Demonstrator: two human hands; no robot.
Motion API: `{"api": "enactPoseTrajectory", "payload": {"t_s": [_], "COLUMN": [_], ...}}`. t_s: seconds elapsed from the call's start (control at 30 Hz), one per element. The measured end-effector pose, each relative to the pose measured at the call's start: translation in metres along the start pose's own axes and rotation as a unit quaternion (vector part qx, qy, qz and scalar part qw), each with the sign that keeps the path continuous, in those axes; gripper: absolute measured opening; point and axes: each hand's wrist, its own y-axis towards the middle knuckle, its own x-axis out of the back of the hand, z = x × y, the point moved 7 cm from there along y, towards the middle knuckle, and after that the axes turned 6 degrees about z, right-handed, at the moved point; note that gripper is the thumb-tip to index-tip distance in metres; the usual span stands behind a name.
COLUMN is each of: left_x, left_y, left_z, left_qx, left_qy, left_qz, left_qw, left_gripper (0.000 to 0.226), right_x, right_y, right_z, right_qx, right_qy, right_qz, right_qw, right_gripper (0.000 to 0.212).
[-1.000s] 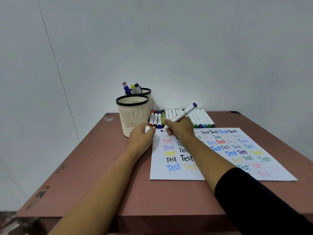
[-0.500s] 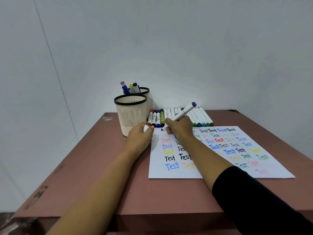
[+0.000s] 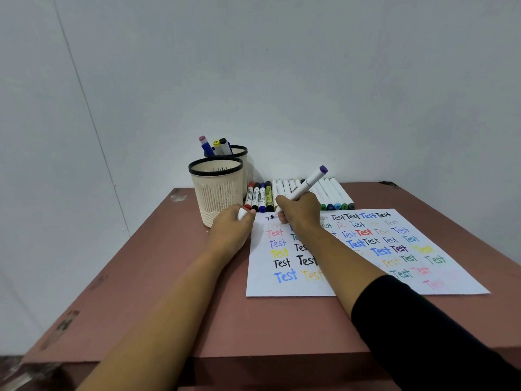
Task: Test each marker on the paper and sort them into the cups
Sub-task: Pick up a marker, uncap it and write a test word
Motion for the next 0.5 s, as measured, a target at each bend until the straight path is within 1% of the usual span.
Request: {"api": "enactPoseTrajectory", "payload": {"t_s": [0.27, 0.5], "left_x": [-0.0003, -0.0001], "left_y": [-0.0007, -0.0002], "left_z": [0.0002, 0.0009], "left_qx": [0.002, 0.003], "left_qy": [-0.007, -0.006], "left_qz": [0.002, 0.006], "left_qw": [1.0, 1.0], "left_gripper": [0.022, 0.024], "right_x": [-0.0008, 0.0036], "right_y": [-0.0019, -0.0002], "right_z": [0.0016, 0.0006], "right_qx": [-0.001, 0.016], "right_qy": [-0.009, -0.008], "right_qz": [0.015, -0.025], "right_qw": [1.0, 1.0], "right_gripper": [0.011, 0.013]}}
